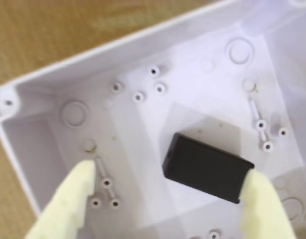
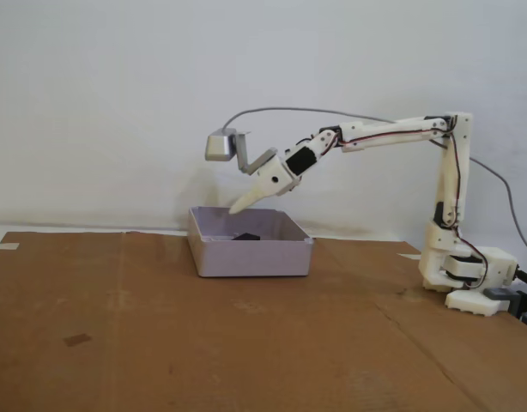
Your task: Grasp a block and put it in the box.
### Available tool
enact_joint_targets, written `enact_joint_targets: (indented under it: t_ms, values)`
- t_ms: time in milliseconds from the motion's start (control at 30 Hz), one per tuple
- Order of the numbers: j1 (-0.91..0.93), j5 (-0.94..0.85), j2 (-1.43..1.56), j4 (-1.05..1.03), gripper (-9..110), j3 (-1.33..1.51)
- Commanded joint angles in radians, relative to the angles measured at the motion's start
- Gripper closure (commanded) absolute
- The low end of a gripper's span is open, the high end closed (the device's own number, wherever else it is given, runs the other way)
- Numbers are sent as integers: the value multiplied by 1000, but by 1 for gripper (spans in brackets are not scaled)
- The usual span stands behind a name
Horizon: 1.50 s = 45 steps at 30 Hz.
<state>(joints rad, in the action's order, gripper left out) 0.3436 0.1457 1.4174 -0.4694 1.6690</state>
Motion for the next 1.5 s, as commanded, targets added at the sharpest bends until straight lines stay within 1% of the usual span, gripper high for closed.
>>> enact_joint_targets:
  t_ms: [0,400,667,833,1000,1167,1467]
  values:
    - [-17,-9,199,32,70,-126]
    - [-92,-5,324,32,75,-124]
    - [-146,2,377,32,83,-124]
    - [-153,-5,410,32,86,-118]
    - [-170,-5,440,32,92,-112]
    - [-193,-5,443,32,101,-112]
    - [-241,2,445,32,101,-110]
